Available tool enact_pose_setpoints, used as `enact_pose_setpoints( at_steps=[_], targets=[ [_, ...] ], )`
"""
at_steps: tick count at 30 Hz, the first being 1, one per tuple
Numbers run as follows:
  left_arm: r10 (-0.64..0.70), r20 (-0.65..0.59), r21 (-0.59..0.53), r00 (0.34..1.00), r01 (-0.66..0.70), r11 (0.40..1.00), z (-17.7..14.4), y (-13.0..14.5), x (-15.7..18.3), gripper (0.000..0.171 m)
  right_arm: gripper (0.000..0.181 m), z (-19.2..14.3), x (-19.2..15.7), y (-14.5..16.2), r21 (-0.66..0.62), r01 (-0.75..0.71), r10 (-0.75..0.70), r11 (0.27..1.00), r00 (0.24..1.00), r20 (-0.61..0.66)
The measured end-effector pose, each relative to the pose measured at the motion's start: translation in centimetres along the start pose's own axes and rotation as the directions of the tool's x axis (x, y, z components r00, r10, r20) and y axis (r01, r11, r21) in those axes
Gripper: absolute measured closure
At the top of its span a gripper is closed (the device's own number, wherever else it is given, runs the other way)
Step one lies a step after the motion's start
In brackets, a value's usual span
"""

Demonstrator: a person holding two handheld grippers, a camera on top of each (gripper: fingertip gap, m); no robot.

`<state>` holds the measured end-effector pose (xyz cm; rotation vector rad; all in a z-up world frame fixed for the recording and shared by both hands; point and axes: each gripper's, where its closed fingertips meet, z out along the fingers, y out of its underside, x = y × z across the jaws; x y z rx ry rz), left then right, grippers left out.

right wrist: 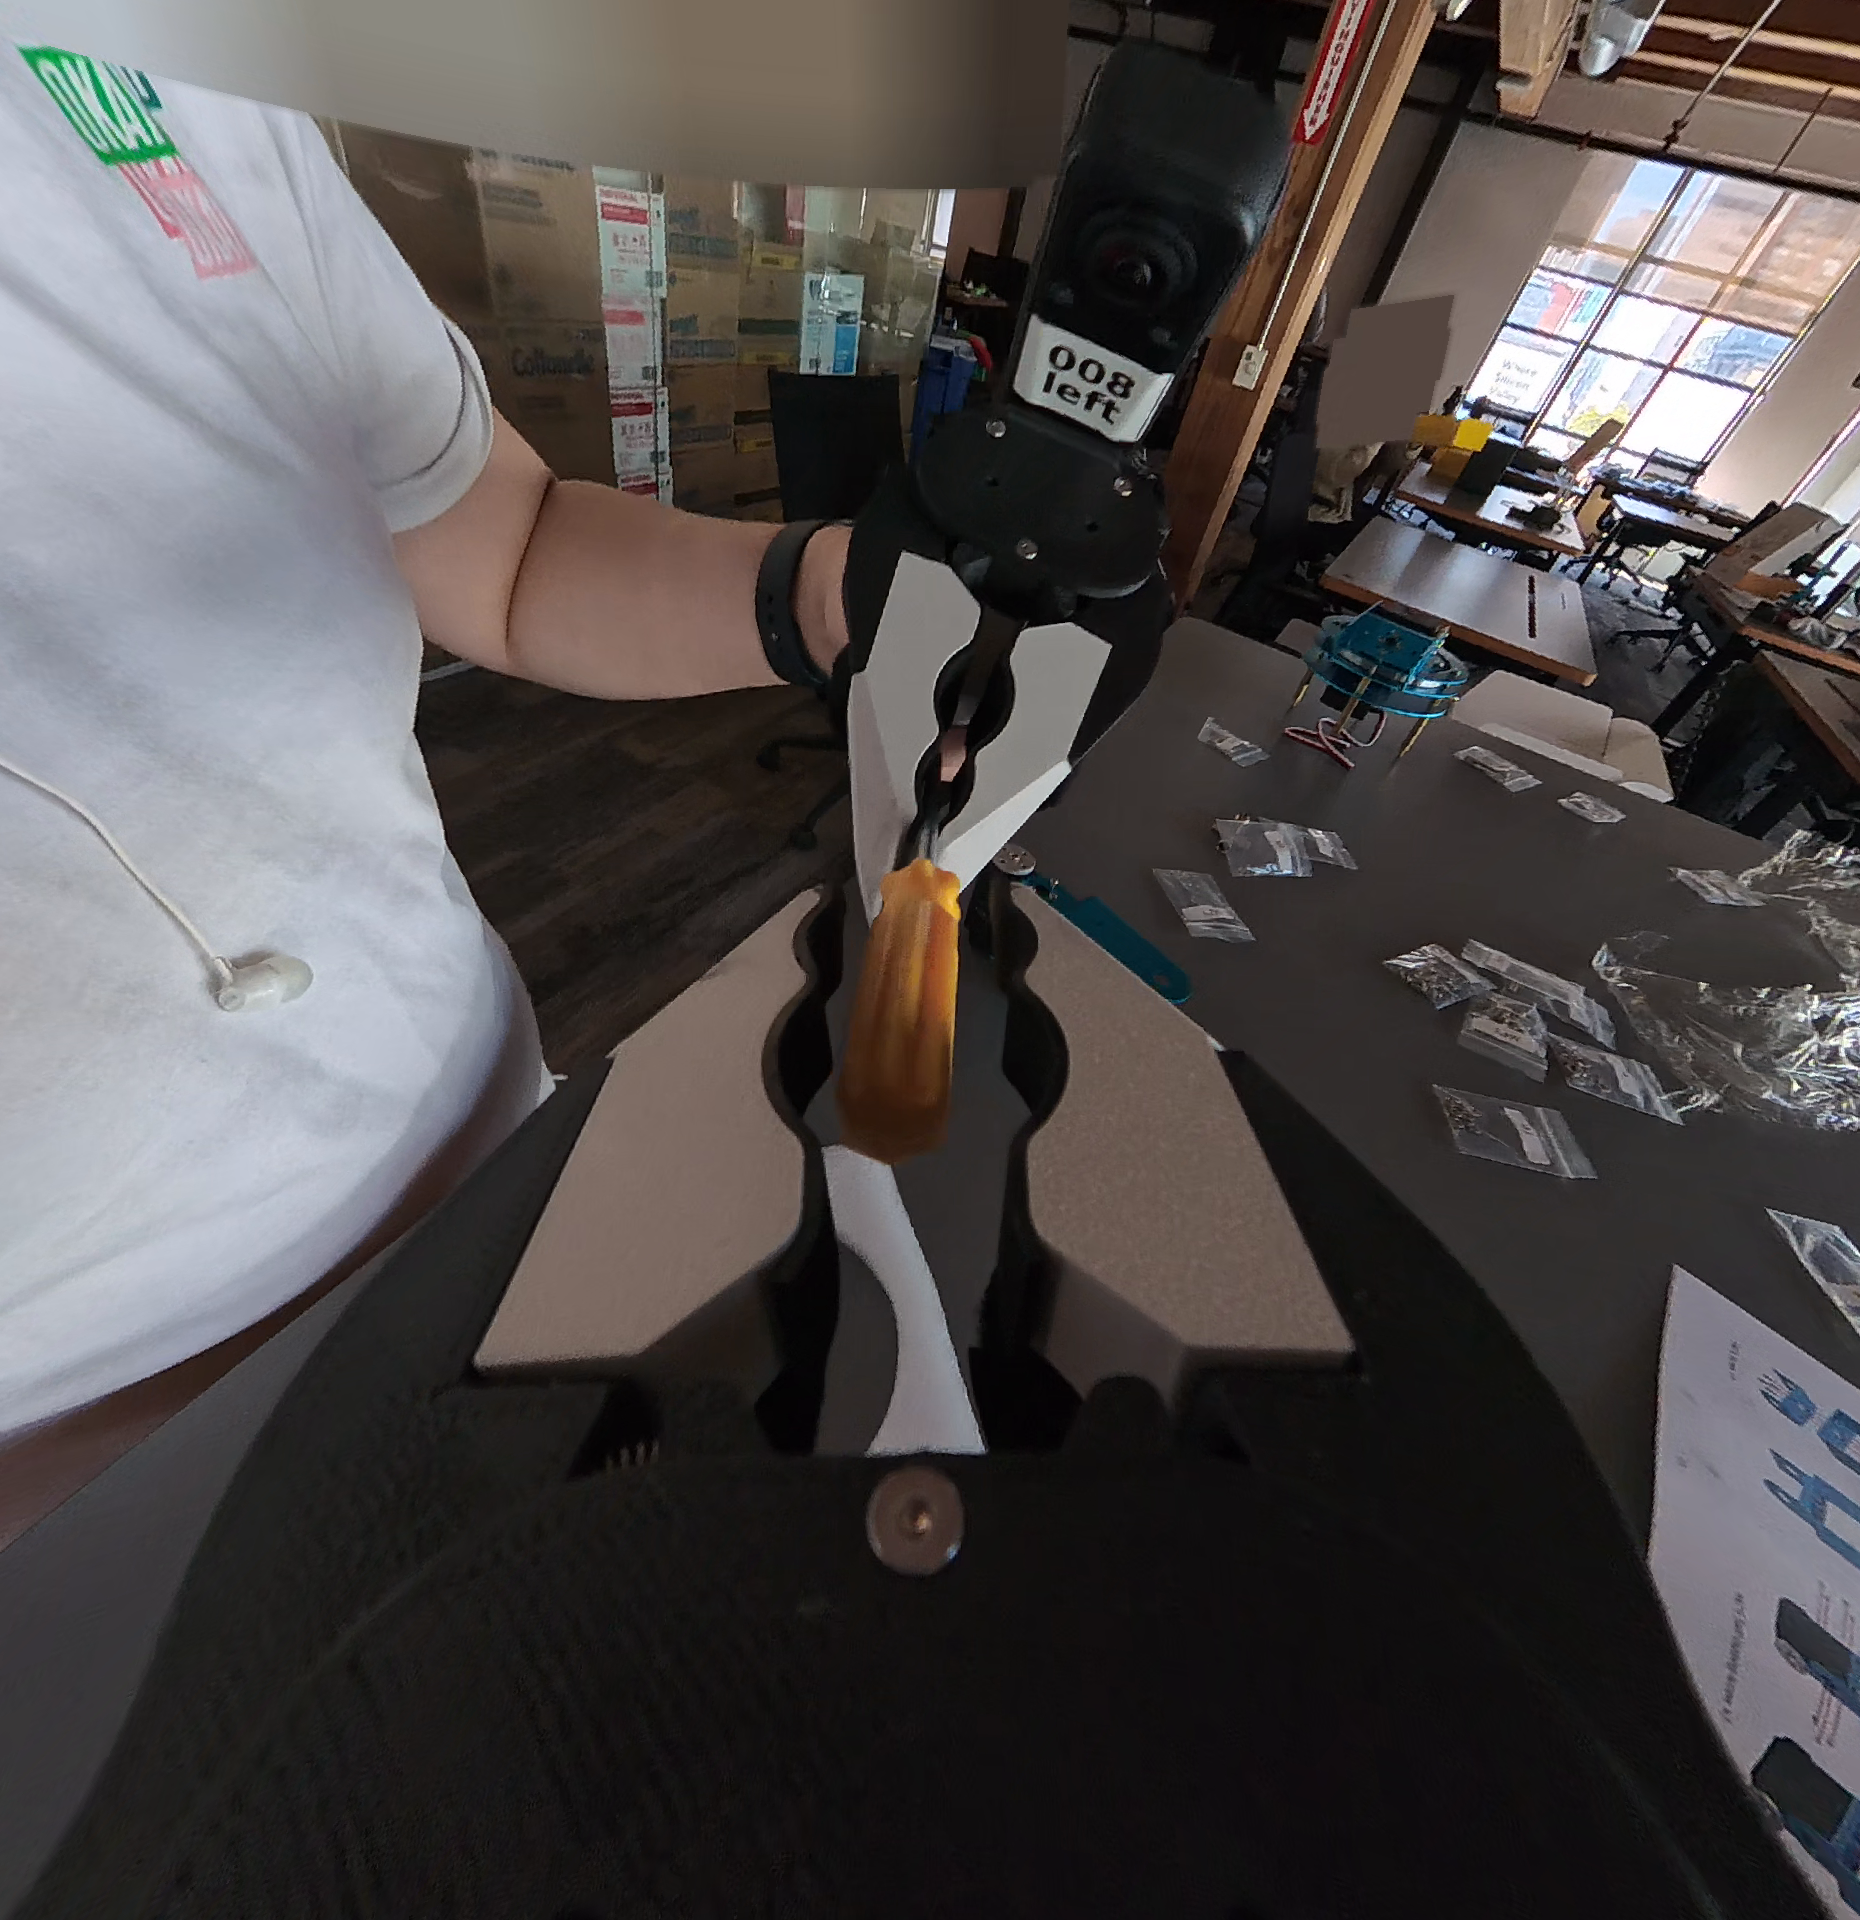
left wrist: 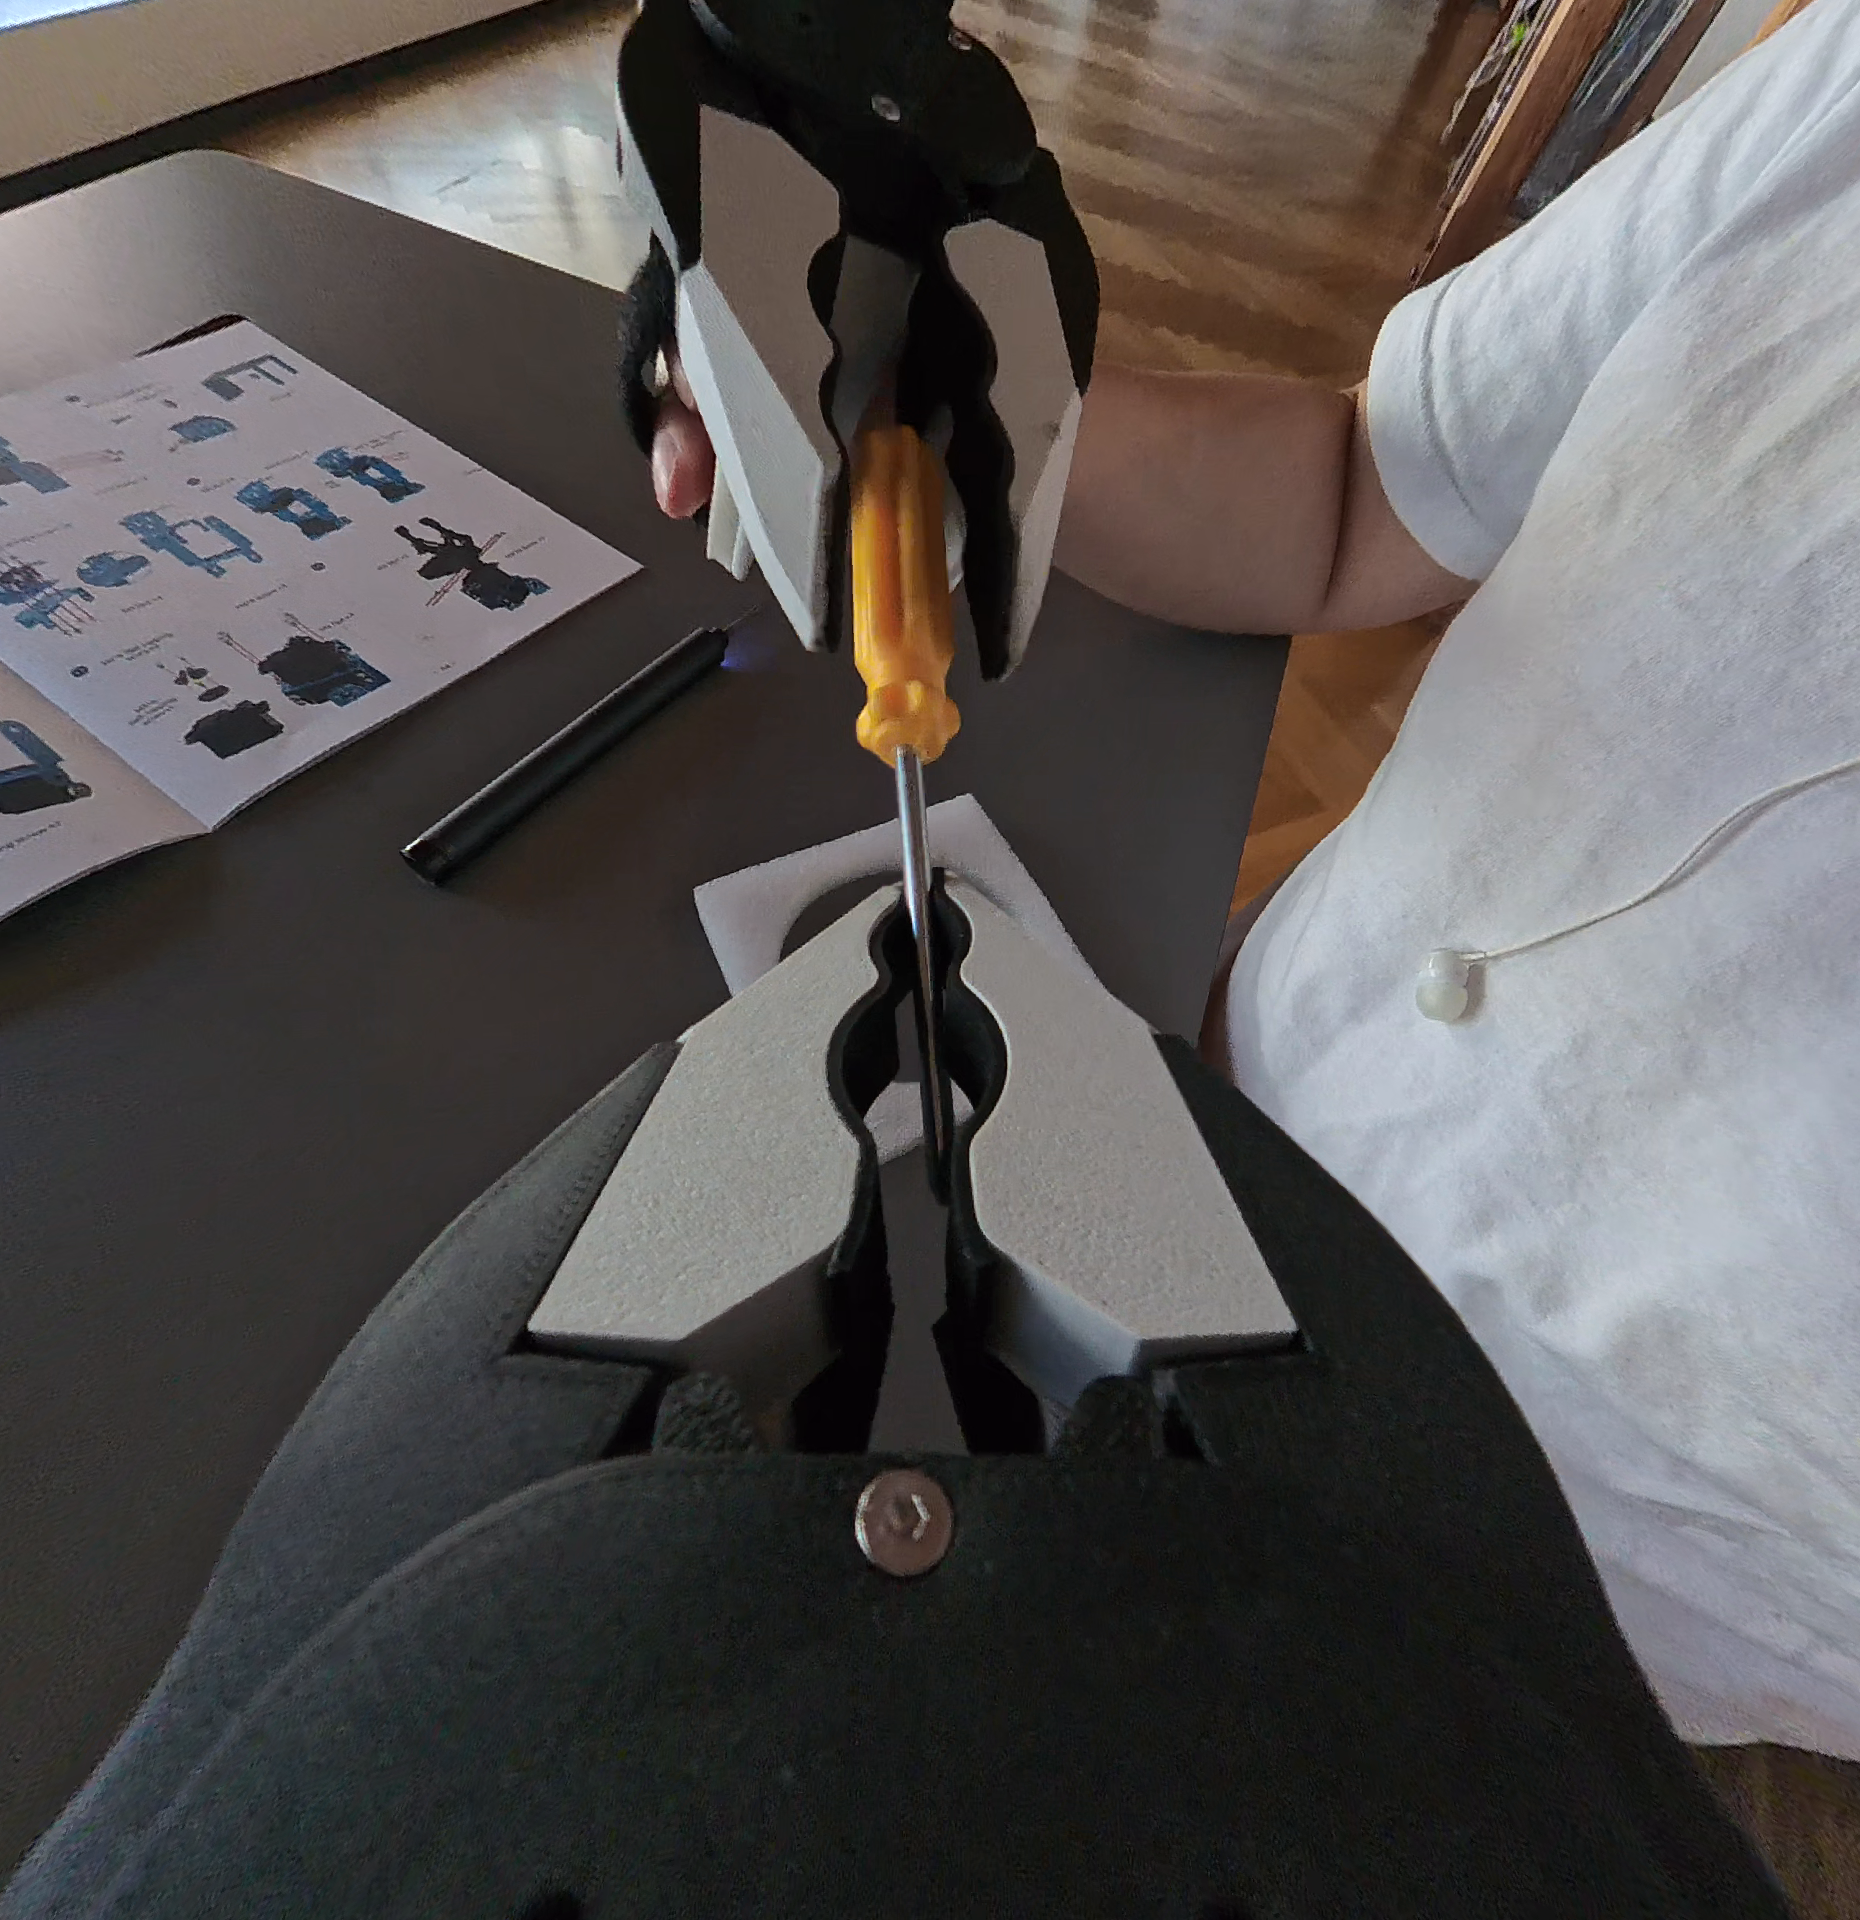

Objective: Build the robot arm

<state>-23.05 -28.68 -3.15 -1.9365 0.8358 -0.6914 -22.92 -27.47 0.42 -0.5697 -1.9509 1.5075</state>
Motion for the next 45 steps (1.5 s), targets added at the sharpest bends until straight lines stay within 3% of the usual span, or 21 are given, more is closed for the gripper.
enact_pose_setpoints(
  at_steps=[4, 7, 12, 22, 24, 26, 29, 31, 34, 37, 41, 45],
  targets=[
    [-0.020, -0.008, 0.035, 1.000, 0.021, 0.999, 0.0, 0.0, -0.1, 0.171, 0.162, 0.3, -0.1, 0.8, -0.019, 0.007, -0.007, 1.000, 1.000, 0.007],
    [-0.047, -0.032, 0.079, 0.998, 0.049, 0.996, 0.0, -0.1, 0.1, 0.171, 0.148, 0.3, 0.5, 1.0, -0.009, -0.016, 0.015, 1.000, 1.000, -0.020],
    [-0.072, -0.047, 0.134, 0.996, 0.077, 0.988, -0.3, -0.6, 0.0, 0.171, 0.160, 0.4, 0.2, 0.0, 0.047, -0.037, 0.036, 0.998, 0.999, 0.002],
    [-0.080, -0.023, 0.132, 0.997, 0.082, 0.988, -0.1, -0.3, -0.6, 0.170, 0.164, 0.5, 0.8, 0.3, 0.060, -0.085, 0.087, 0.995, 0.996, -0.018],
    [-0.100, 0.044, 0.170, 0.994, 0.091, 0.981, -1.7, -0.5, -1.0, 0.134, 0.164, 0.4, 0.8, 0.3, 0.056, -0.093, 0.094, 0.994, 0.995, -0.015],
    [-0.150, 0.175, 0.286, 0.973, 0.096, 0.954, -5.4, -0.5, -1.6, 0.121, 0.164, -0.3, 1.5, 0.3, 0.057, -0.091, 0.094, 0.994, 0.994, -0.056],
    [-0.247, 0.531, 0.299, 0.810, 0.093, 0.950, -11.1, 5.4, -4.0, 0.103, 0.164, -1.1, 2.9, 1.5, 0.006, -0.104, 0.104, 0.995, 0.987, -0.126],
    [-0.316, 0.639, 0.282, 0.702, 0.168, 0.944, -12.3, 10.0, -4.5, 0.098, 0.164, -1.0, 3.6, 2.1, -0.012, -0.121, 0.118, 0.993, 0.981, -0.154],
    [-0.332, 0.750, 0.272, 0.572, 0.190, 0.943, -12.5, 13.7, -5.6, 0.103, 0.164, 0.2, 4.2, 2.8, -0.031, -0.140, 0.133, 0.990, 0.979, -0.155],
    [-0.306, 0.769, 0.204, 0.561, 0.238, 0.950, -10.9, 16.2, -6.9, 0.109, 0.164, 1.7, 4.3, 2.9, -0.038, -0.152, 0.145, 0.988, 0.980, -0.133],
    [-0.266, 0.750, 0.167, 0.605, 0.217, 0.962, -9.1, 16.3, -7.6, 0.128, 0.164, 3.4, 4.4, 3.5, -0.066, -0.155, 0.147, 0.986, 0.982, -0.117],
    [-0.293, 0.744, 0.190, 0.601, 0.230, 0.954, -8.6, 16.2, -8.6, 0.130, 0.164, 4.5, 4.4, 3.7, -0.081, -0.173, 0.165, 0.982, 0.981, -0.104]
  ],
)
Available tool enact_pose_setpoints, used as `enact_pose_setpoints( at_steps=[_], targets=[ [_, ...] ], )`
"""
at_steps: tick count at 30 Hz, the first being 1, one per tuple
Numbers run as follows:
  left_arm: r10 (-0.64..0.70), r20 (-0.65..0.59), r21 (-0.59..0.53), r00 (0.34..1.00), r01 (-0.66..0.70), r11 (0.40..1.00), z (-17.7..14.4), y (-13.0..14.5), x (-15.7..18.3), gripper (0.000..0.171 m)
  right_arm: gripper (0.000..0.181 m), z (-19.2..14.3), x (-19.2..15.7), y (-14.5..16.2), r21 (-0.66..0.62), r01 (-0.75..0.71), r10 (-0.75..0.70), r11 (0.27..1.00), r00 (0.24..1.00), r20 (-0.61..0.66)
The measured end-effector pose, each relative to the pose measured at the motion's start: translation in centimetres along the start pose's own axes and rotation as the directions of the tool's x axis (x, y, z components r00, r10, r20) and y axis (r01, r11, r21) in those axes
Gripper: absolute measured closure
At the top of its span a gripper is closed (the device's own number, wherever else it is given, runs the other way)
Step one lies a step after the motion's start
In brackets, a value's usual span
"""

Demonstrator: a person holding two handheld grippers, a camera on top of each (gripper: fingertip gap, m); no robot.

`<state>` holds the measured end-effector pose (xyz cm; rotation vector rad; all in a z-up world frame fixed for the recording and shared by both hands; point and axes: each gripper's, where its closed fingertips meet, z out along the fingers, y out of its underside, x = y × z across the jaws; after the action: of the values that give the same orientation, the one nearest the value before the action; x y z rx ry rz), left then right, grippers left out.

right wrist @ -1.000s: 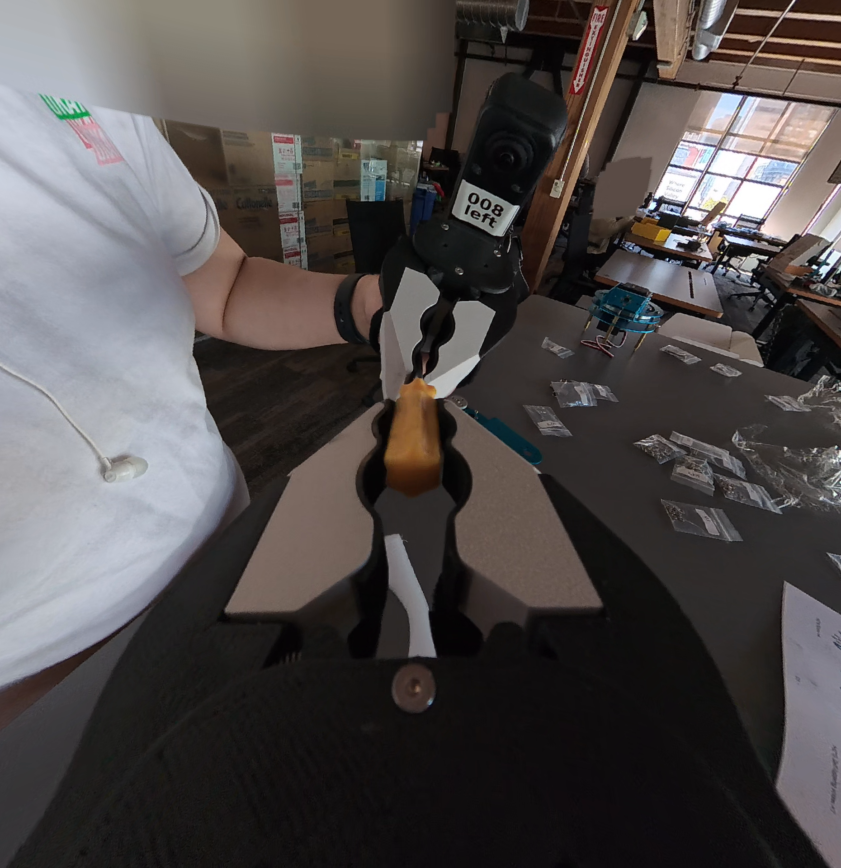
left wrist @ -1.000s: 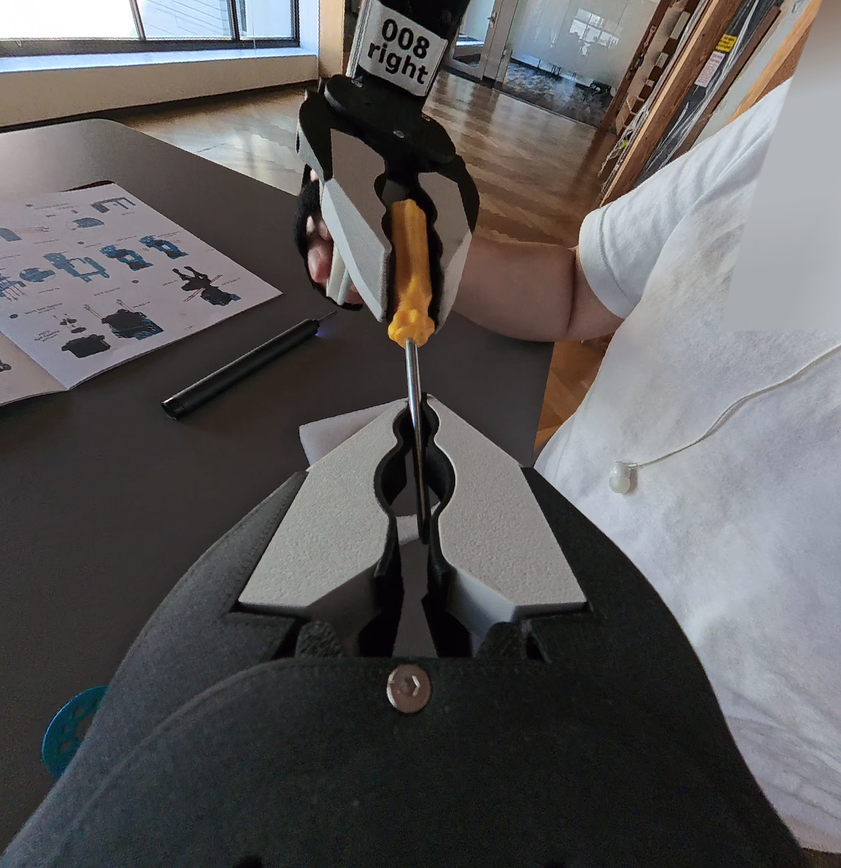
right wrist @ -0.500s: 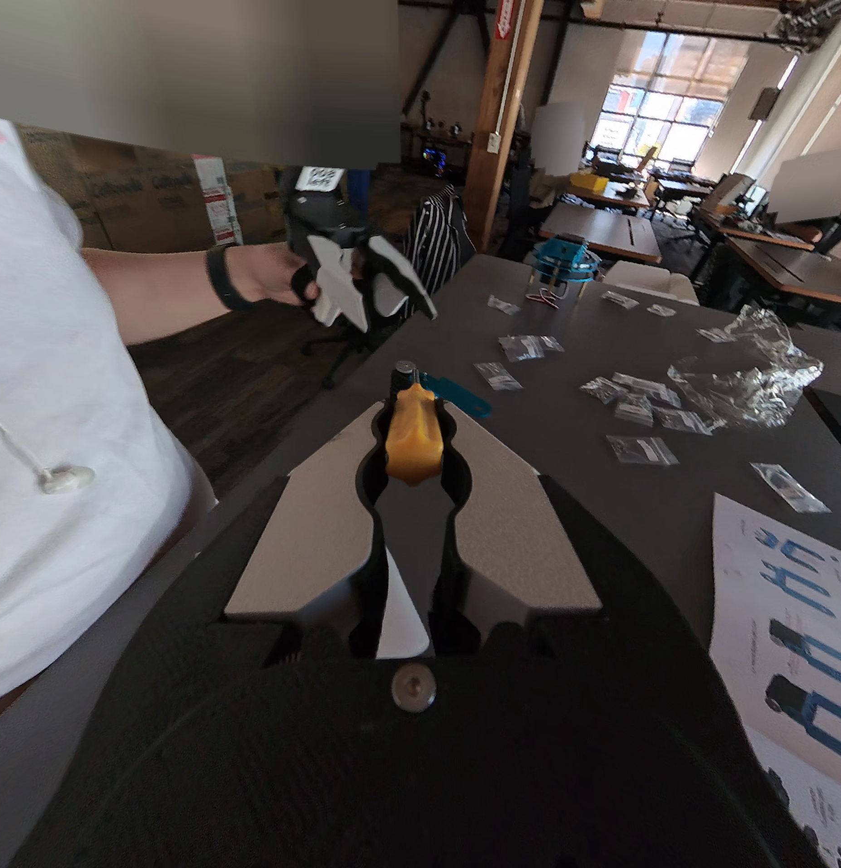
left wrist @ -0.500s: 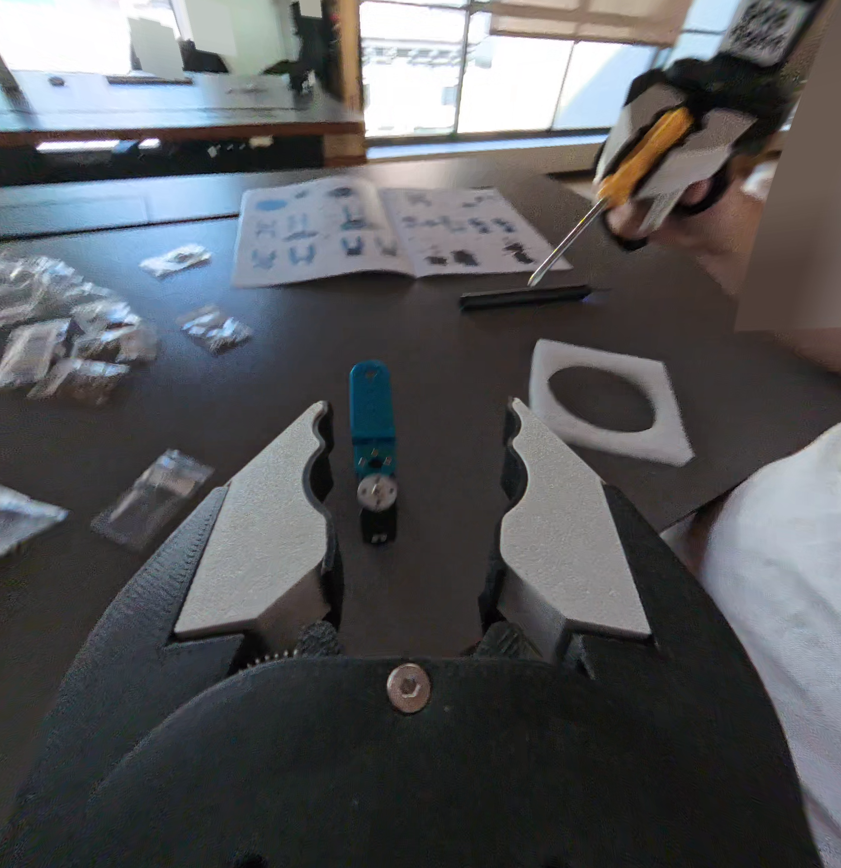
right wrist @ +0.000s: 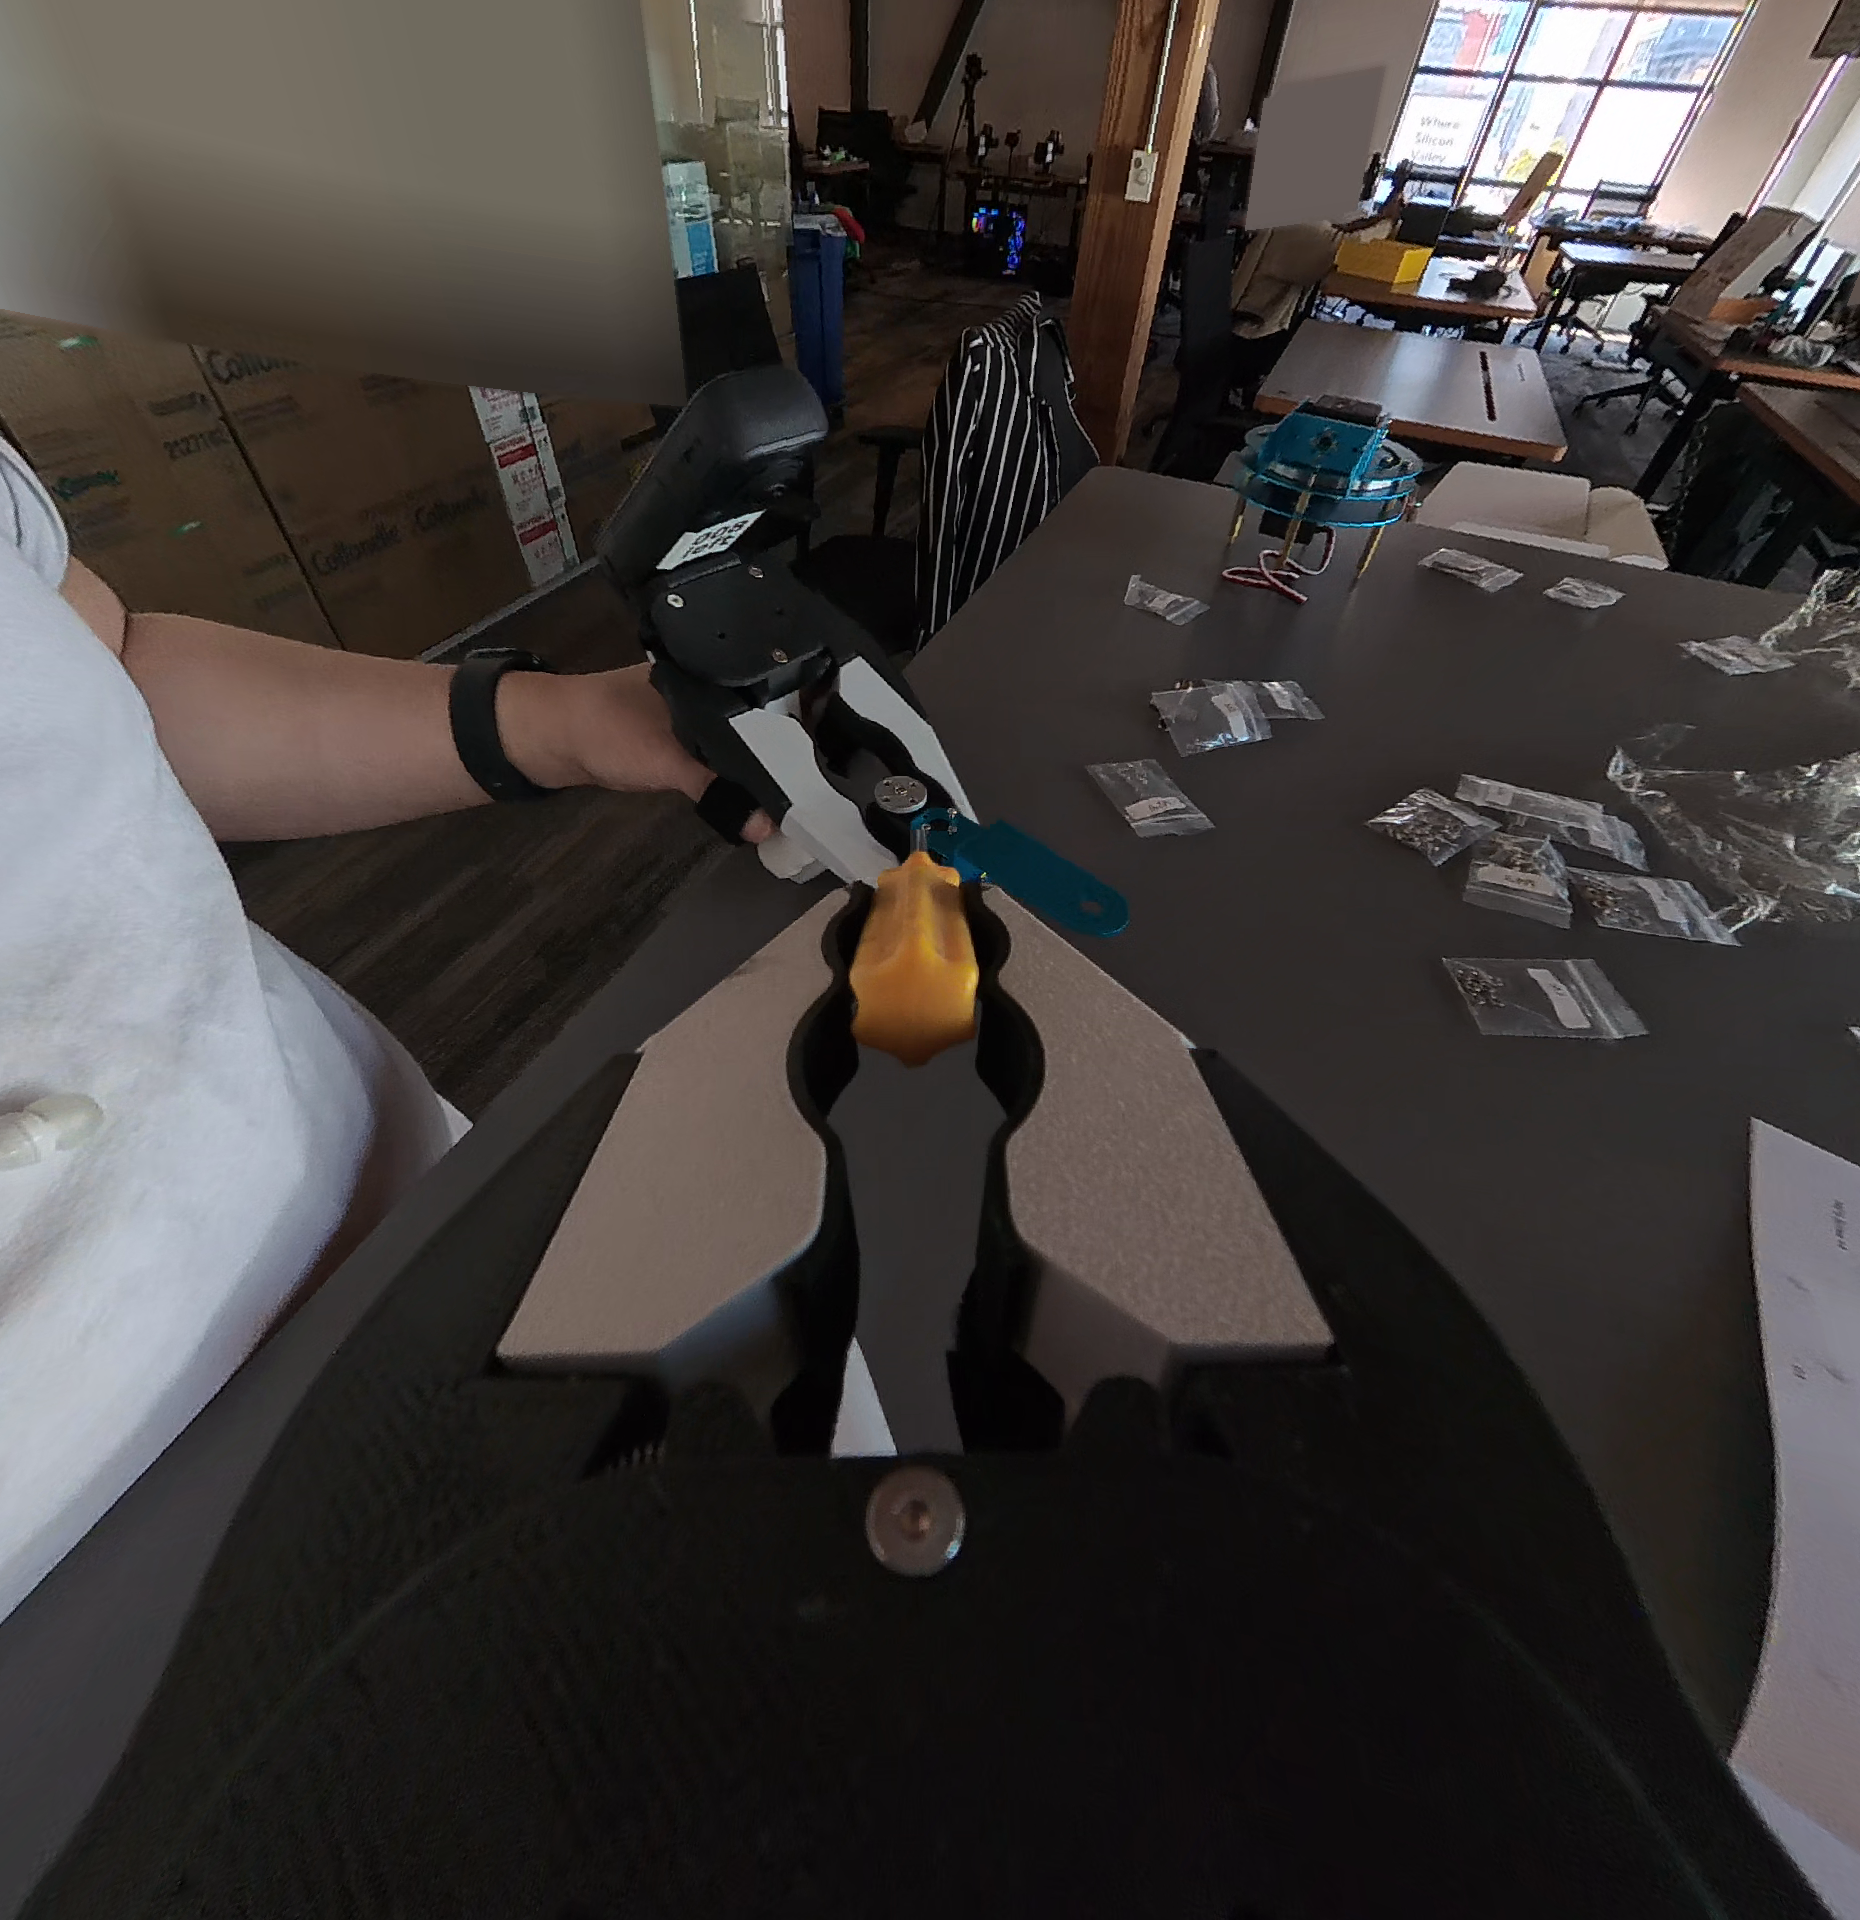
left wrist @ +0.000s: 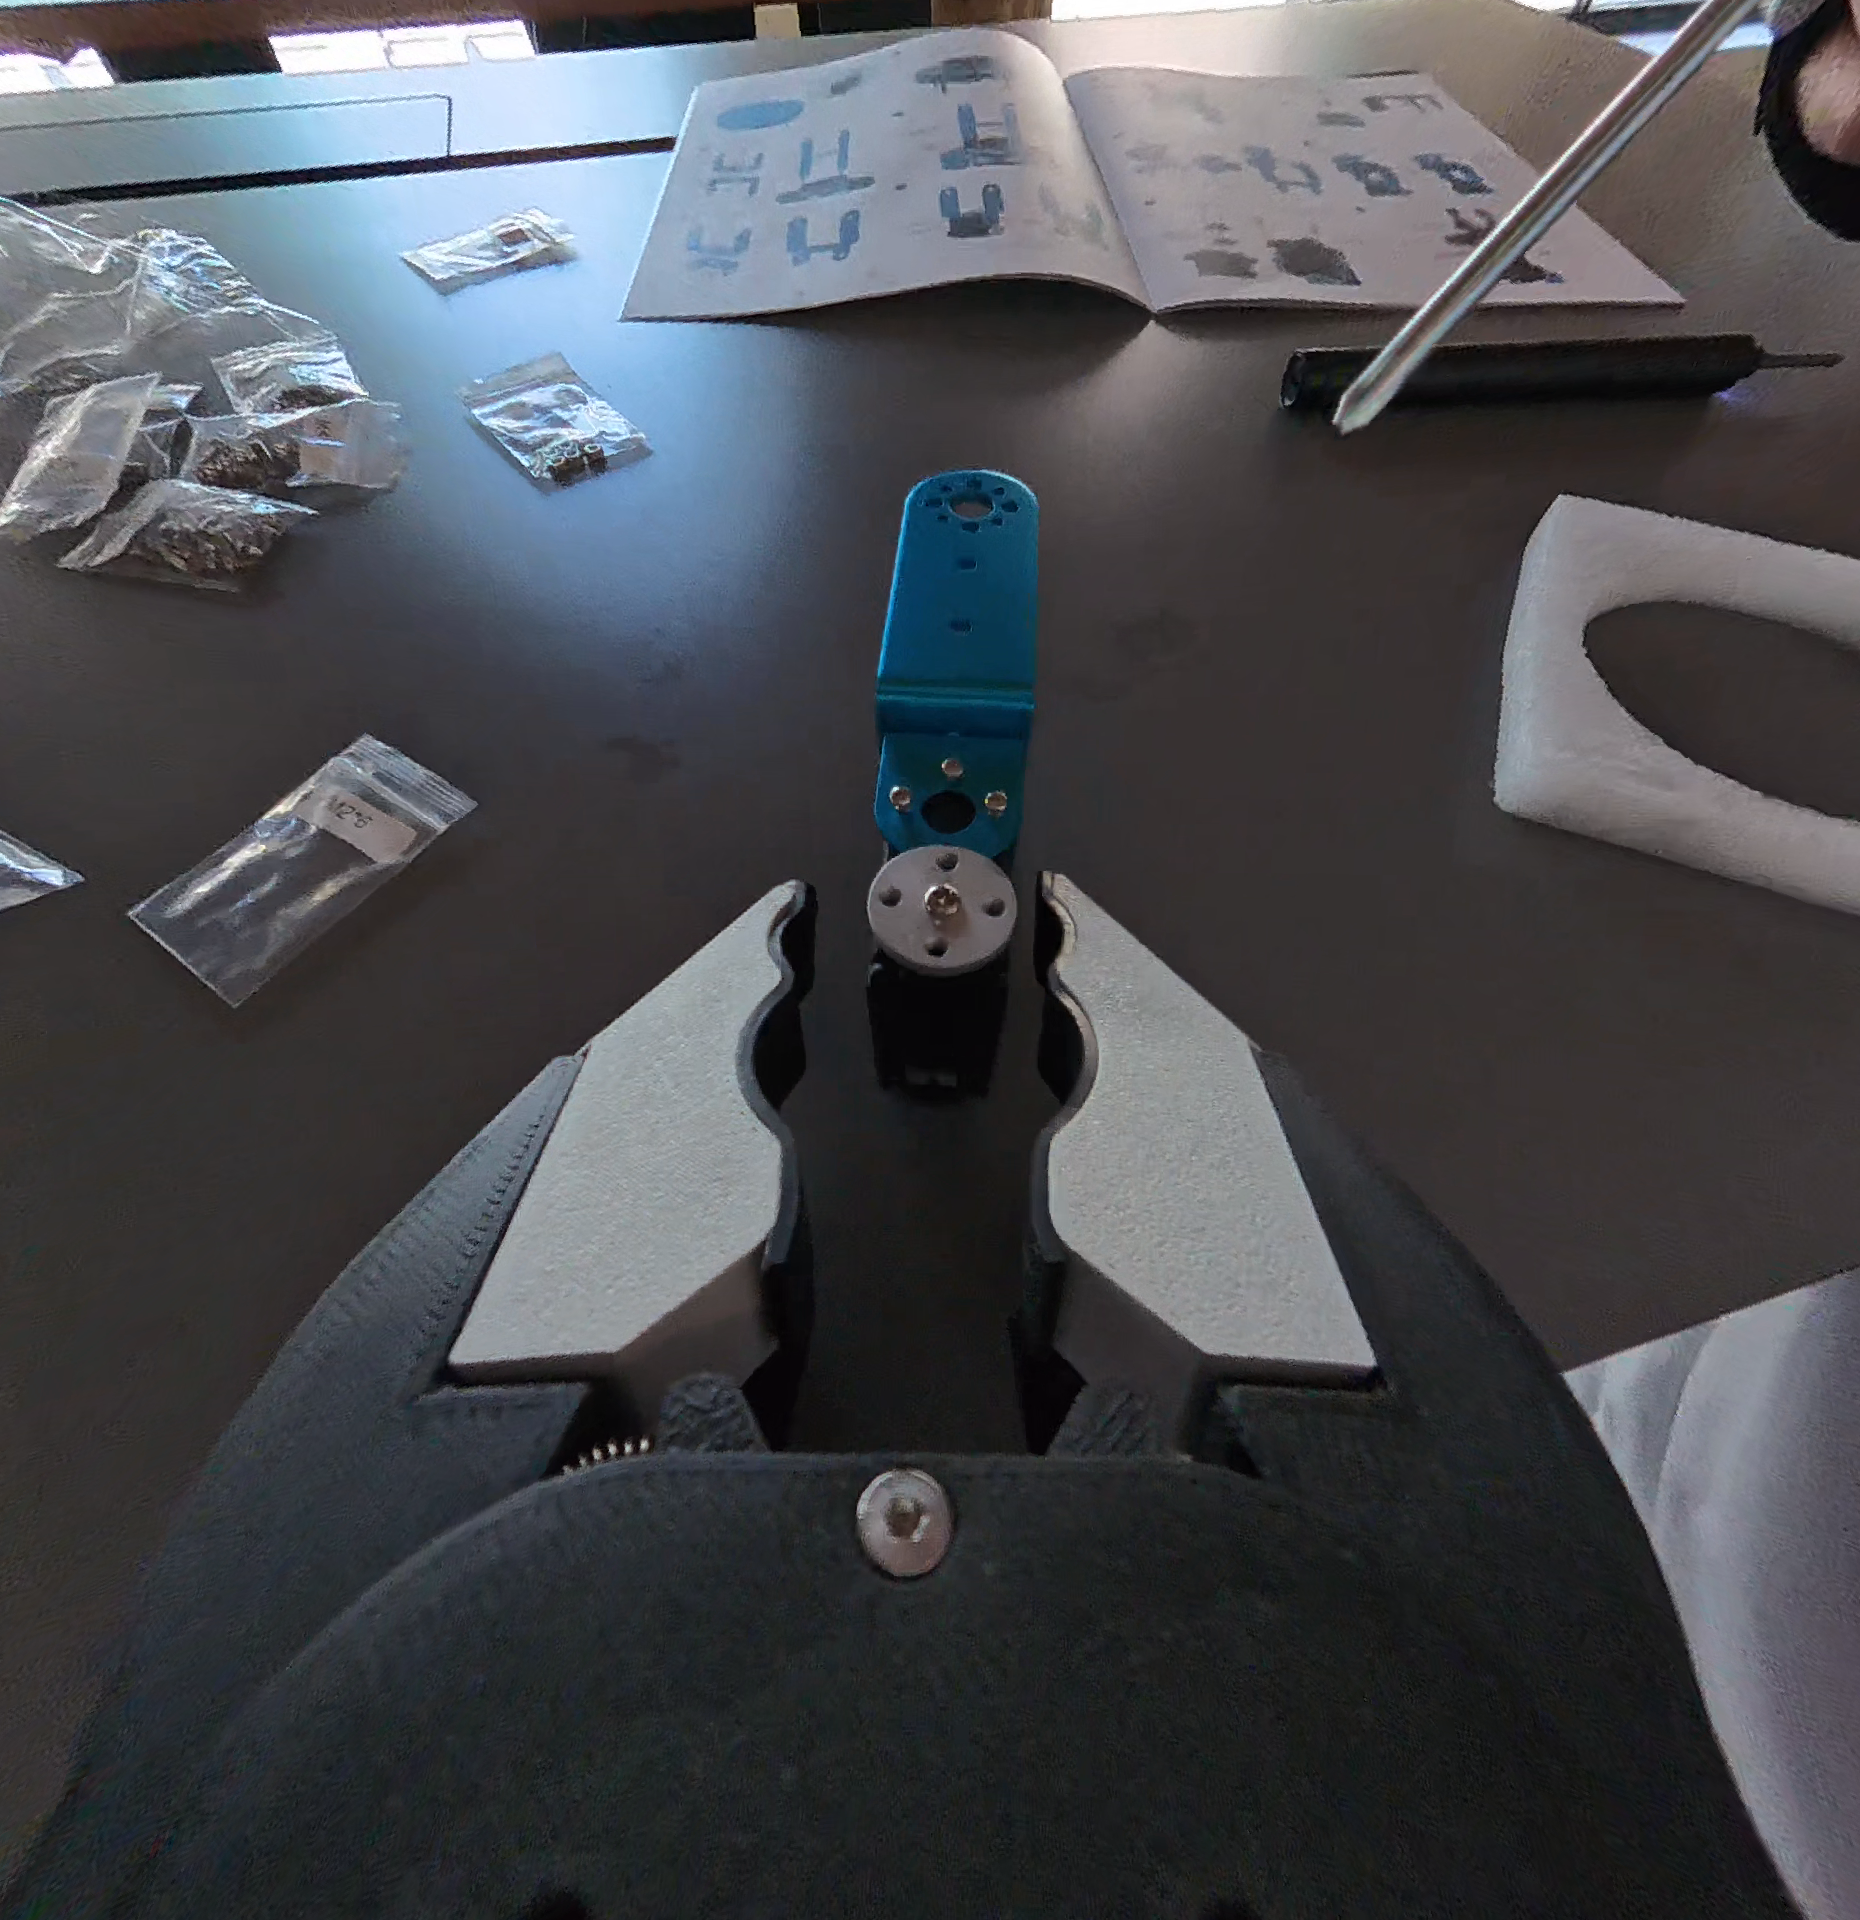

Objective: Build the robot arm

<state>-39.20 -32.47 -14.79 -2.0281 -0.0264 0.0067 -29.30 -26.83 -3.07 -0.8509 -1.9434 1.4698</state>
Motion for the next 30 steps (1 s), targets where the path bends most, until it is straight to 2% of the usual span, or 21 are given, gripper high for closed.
enact_pose_setpoints(
  at_steps=[2, 3, 6, 10, 12, 15, 17, 19, 22, 27, 30],
  targets=[
    [-0.007, -0.016, 0.016, 1.000, 0.007, 1.000, 0.6, -0.5, 0.4, 0.137, 0.164, 0.2, 0.0, 0.2, -0.013, -0.002, 0.002, 1.000, 1.000, -0.007],
    [-0.003, -0.012, 0.017, 1.000, 0.003, 1.000, 0.8, -0.5, 0.5, 0.147, 0.164, 0.2, -0.1, 0.3, -0.020, -0.003, 0.003, 1.000, 1.000, -0.012],
    [0.022, 0.004, -0.009, 1.000, -0.022, 1.000, 0.7, -0.6, 0.3, 0.148, 0.164, -0.3, -0.2, 0.6, -0.039, 0.001, -0.003, 0.999, 0.999, -0.044],
    [0.241, 0.002, -0.081, 0.970, -0.241, 0.967, -0.3, -2.8, 1.4, 0.148, 0.164, -1.8, -0.9, -0.1, 0.003, 0.021, -0.020, 1.000, 0.996, -0.089],
    [0.369, -0.021, -0.155, 0.929, -0.368, 0.917, -0.4, -3.5, 2.2, 0.149, 0.164, -2.6, -1.2, -0.7, 0.028, 0.073, -0.069, 0.997, 0.990, -0.126],
    [0.574, -0.056, -0.260, 0.817, -0.568, 0.781, -0.1, -3.6, 3.2, 0.149, 0.164, -3.6, -2.6, -1.5, 0.041, 0.201, -0.194, 0.979, 0.971, -0.143],
    [0.652, -0.077, -0.290, 0.754, -0.643, 0.709, 0.1, -3.7, 3.7, 0.149, 0.164, -3.7, -3.0, -1.3, -0.004, 0.257, -0.255, 0.966, 0.957, -0.141],
    [0.674, -0.096, -0.290, 0.733, -0.668, 0.685, 0.4, -3.8, 4.4, 0.149, 0.164, -3.6, -2.9, -1.0, -0.055, 0.305, -0.310, 0.951, 0.936, -0.166],
    [0.648, -0.115, -0.262, 0.753, -0.653, 0.711, 1.3, -3.2, 5.3, 0.149, 0.164, -3.4, -3.2, -0.5, -0.084, 0.330, -0.341, 0.940, 0.922, -0.186],
    [0.375, -0.237, -0.219, 0.896, -0.425, 0.878, 2.5, -2.1, 7.2, 0.149, 0.164, -3.8, -2.1, 1.0, -0.127, 0.259, -0.281, 0.957, 0.939, -0.200],
    [0.251, -0.257, -0.226, 0.933, -0.310, 0.923, 2.9, -1.4, 6.6, 0.148, 0.164, -3.9, -1.7, 0.9, -0.106, 0.205, -0.223, 0.973, 0.955, -0.196]
  ],
)
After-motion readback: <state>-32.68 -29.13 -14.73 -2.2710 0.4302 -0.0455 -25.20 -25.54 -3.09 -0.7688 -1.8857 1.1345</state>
